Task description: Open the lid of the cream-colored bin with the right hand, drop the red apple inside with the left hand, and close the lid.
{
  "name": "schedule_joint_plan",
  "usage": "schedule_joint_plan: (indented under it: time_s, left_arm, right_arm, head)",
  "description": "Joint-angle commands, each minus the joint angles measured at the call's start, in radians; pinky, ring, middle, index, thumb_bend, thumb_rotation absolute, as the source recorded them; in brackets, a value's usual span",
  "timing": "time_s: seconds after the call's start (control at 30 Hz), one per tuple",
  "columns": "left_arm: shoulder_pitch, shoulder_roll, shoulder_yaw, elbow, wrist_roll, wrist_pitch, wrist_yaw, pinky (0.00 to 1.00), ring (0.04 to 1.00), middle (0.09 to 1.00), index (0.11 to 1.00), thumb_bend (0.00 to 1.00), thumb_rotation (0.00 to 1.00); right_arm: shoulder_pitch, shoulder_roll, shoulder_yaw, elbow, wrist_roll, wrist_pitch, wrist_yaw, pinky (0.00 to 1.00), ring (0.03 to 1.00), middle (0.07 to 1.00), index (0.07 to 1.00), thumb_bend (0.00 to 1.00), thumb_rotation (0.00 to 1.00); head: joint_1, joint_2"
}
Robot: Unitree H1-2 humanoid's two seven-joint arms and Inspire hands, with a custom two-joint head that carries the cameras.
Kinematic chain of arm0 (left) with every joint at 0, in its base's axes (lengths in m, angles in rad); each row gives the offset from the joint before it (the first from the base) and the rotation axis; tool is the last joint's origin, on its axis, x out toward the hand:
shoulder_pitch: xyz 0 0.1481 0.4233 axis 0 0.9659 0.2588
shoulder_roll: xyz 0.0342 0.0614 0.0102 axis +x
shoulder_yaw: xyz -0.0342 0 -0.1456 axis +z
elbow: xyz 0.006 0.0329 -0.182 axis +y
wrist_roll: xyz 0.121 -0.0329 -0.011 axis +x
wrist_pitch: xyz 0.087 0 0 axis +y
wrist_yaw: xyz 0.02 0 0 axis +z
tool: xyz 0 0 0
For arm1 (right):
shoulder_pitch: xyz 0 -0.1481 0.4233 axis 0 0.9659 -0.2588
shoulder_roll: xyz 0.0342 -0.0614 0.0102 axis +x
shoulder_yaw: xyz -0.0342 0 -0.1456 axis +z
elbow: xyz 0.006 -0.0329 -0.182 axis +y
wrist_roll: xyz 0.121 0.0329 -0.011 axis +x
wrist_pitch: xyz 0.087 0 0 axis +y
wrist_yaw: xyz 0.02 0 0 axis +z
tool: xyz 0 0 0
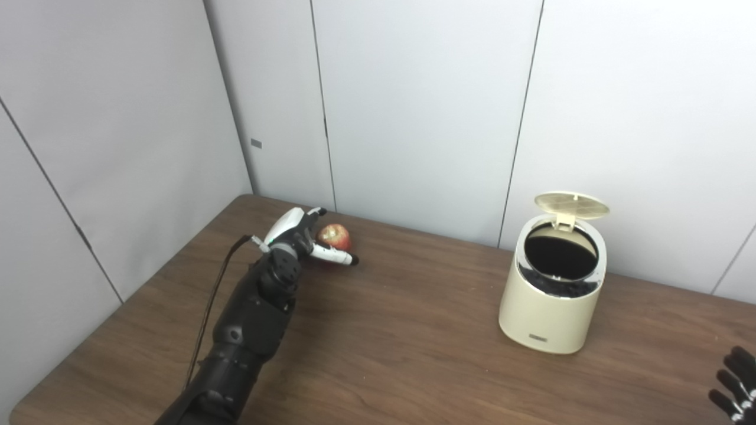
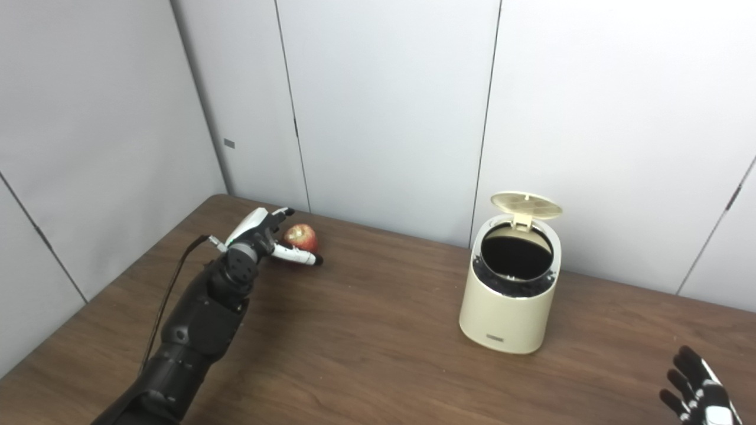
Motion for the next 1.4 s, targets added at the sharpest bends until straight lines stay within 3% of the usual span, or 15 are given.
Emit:
schedule_joint_plan:
  time_s: [0.0, 0.27, 0.43, 0.53, 0.67, 0.7, 0.77, 0.83, 1.03, 1.13, 1.37]
  left_arm:
    - [-0.071, 0.048, -0.020, 0.001, 0.041, -0.005, -0.006, 0.79, 0.951, 0.993, 0.968, 0.96, 0.23]
    - [-0.111, 0.067, -0.085, 0.052, 0.056, -0.005, -0.018, 0.76, 0.937, 0.963, 0.920, 0.96, 0.20]
    - [-0.120, 0.069, -0.111, 0.065, 0.034, -0.005, -0.012, 0.64, 0.811, 0.875, 0.860, 0.91, 0.16]
    - [-0.119, 0.055, -0.095, 0.070, -0.005, -0.010, 0.017, 0.62, 0.761, 0.836, 0.836, 0.86, 0.09]
    - [-0.105, 0.023, -0.043, 0.072, -0.083, -0.050, 0.124, 0.54, 0.606, 0.696, 0.704, 0.75, 0.00]
    - [-0.102, 0.017, -0.034, 0.073, -0.097, -0.060, 0.147, 0.53, 0.496, 0.595, 0.596, 0.60, 0.00]
    - [-0.096, 0.012, -0.028, 0.069, -0.118, -0.071, 0.177, 0.45, 0.447, 0.540, 0.518, 0.51, 0.00]
    - [-0.095, 0.016, -0.040, 0.063, -0.123, -0.064, 0.188, 0.40, 0.446, 0.524, 0.484, 0.48, 0.00]
    - [-0.093, 0.039, -0.080, 0.053, -0.123, -0.047, 0.186, 0.42, 0.476, 0.511, 0.466, 0.48, 0.00]
    - [-0.086, 0.041, -0.072, 0.039, -0.142, -0.044, 0.186, 0.40, 0.462, 0.502, 0.474, 0.48, 0.00]
    - [-0.057, -0.032, 0.065, -0.064, -0.214, -0.005, 0.229, 0.39, 0.445, 0.491, 0.488, 0.48, 0.00]
  right_arm:
    - [-0.019, -0.008, -0.008, -0.015, 0.011, -0.051, 0.004, 0.92, 0.947, 0.948, 0.934, 0.46, 1.00]
    - [-0.018, -0.008, -0.004, -0.011, -0.004, -0.051, -0.002, 0.89, 0.937, 0.940, 0.920, 0.46, 1.00]
    - [-0.018, -0.004, -0.007, 0.011, 0.007, -0.067, 0.003, 0.86, 0.932, 0.932, 0.922, 0.44, 1.00]
    - [-0.019, -0.002, -0.010, 0.020, 0.026, -0.072, 0.008, 0.86, 0.929, 0.929, 0.932, 0.43, 1.00]
    - [-0.017, -0.009, -0.008, 0.028, 0.045, -0.079, 0.022, 0.86, 0.929, 0.919, 0.932, 0.44, 1.00]
    - [-0.016, -0.011, -0.008, 0.031, 0.051, -0.081, 0.027, 0.87, 0.935, 0.920, 0.936, 0.45, 1.00]
    - [-0.017, -0.013, -0.010, 0.037, 0.059, -0.085, 0.033, 0.87, 0.936, 0.917, 0.936, 0.47, 0.98]
    - [-0.016, -0.014, -0.012, 0.043, 0.062, -0.089, 0.036, 0.86, 0.928, 0.911, 0.930, 0.48, 0.97]
    - [-0.018, -0.012, -0.016, 0.056, 0.081, -0.091, 0.043, 0.87, 0.926, 0.914, 0.924, 0.47, 0.97]
    - [-0.020, -0.015, -0.013, 0.069, 0.080, -0.106, 0.053, 0.88, 0.927, 0.917, 0.929, 0.45, 0.99]
    - [-0.022, -0.011, -0.007, 0.096, 0.070, -0.134, 0.051, 0.87, 0.916, 0.908, 0.929, 0.46, 1.00]
  head:
    - [0.001, 0.000]
    - [-0.012, -0.002]
    - [-0.021, -0.003]
    - [-0.024, -0.002]
    - [-0.027, -0.001]
    - [-0.027, -0.001]
    - [-0.027, -0.001]
    - [-0.029, -0.001]
    - [-0.036, -0.001]
    - [-0.045, -0.005]
    - [-0.102, -0.012]
